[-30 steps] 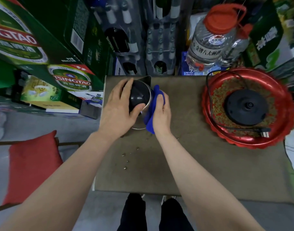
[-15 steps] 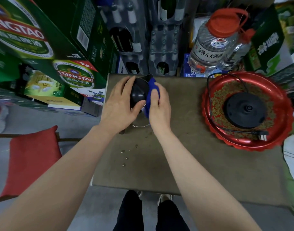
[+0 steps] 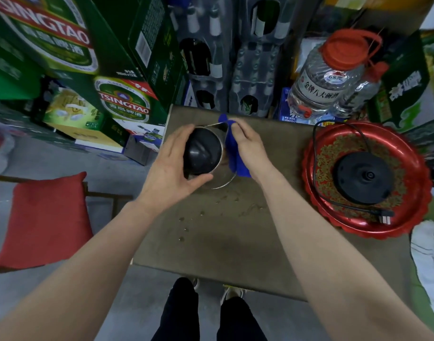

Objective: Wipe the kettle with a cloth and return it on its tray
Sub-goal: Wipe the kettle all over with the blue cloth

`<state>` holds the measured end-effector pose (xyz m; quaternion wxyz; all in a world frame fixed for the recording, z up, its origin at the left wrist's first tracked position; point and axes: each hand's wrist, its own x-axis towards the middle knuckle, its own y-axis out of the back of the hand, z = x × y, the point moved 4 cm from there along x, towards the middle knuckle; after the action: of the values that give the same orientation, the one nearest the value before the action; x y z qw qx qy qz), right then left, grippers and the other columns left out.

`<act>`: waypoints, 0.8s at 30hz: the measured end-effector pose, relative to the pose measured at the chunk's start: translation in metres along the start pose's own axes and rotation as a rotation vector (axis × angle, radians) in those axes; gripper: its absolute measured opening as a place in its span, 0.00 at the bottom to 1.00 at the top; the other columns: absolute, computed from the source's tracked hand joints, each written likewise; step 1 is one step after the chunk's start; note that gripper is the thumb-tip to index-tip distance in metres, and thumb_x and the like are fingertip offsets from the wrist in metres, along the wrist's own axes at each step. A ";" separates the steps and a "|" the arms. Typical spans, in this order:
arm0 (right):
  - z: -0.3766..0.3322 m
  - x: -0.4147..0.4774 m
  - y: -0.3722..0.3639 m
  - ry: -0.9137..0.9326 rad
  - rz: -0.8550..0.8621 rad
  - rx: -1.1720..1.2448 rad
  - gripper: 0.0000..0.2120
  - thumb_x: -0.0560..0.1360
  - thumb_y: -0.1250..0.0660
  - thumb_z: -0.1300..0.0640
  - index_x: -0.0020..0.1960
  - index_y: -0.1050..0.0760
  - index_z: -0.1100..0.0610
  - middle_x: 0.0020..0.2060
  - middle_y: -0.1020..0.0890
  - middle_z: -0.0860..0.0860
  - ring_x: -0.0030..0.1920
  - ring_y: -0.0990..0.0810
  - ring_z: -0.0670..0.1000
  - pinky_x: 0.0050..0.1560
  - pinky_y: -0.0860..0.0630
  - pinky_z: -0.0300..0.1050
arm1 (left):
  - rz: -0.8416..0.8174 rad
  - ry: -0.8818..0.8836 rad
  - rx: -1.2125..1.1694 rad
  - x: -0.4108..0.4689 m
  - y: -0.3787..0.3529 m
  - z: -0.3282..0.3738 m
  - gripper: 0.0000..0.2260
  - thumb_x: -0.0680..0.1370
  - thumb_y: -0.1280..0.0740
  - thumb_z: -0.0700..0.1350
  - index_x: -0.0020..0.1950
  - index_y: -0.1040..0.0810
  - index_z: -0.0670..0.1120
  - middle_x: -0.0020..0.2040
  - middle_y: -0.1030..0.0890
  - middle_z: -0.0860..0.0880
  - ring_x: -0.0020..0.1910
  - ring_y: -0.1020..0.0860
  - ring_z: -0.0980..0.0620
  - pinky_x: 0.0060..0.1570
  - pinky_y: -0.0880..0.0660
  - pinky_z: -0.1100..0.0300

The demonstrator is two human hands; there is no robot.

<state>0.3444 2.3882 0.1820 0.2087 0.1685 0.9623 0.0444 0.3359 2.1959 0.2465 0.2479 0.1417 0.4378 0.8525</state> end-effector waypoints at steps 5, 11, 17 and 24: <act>-0.013 -0.087 -0.020 0.294 0.061 -0.249 0.17 0.85 0.45 0.53 0.69 0.26 0.55 0.67 0.22 0.50 0.68 0.27 0.50 0.71 0.32 0.50 | -0.008 0.034 0.187 -0.049 0.026 0.003 0.51 0.64 0.25 0.58 0.80 0.49 0.47 0.73 0.36 0.44 0.73 0.34 0.42 0.69 0.30 0.44; -0.015 -0.164 -0.057 0.564 0.098 -0.424 0.21 0.85 0.47 0.48 0.68 0.24 0.57 0.67 0.22 0.56 0.69 0.29 0.54 0.71 0.37 0.48 | -0.003 0.188 0.168 -0.100 0.031 0.012 0.50 0.59 0.20 0.57 0.77 0.39 0.50 0.73 0.35 0.43 0.72 0.34 0.40 0.68 0.31 0.41; -0.003 -0.127 -0.037 0.332 0.078 -0.407 0.18 0.85 0.45 0.54 0.67 0.23 0.59 0.66 0.21 0.55 0.68 0.26 0.56 0.68 0.37 0.43 | 0.022 0.194 0.173 -0.124 0.041 0.007 0.48 0.58 0.21 0.60 0.75 0.39 0.57 0.74 0.35 0.52 0.68 0.29 0.44 0.64 0.27 0.47; -0.023 -0.154 -0.056 0.526 -0.062 -0.474 0.18 0.84 0.44 0.50 0.66 0.22 0.55 0.65 0.20 0.51 0.69 0.26 0.51 0.70 0.35 0.47 | -0.006 0.222 0.161 -0.120 0.032 0.007 0.53 0.58 0.21 0.61 0.77 0.42 0.49 0.75 0.35 0.51 0.73 0.33 0.47 0.70 0.32 0.47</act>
<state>0.4498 2.2823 0.2537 -0.0118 0.0690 0.9507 0.3020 0.4302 2.1193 0.2739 0.1884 0.0644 0.5298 0.8244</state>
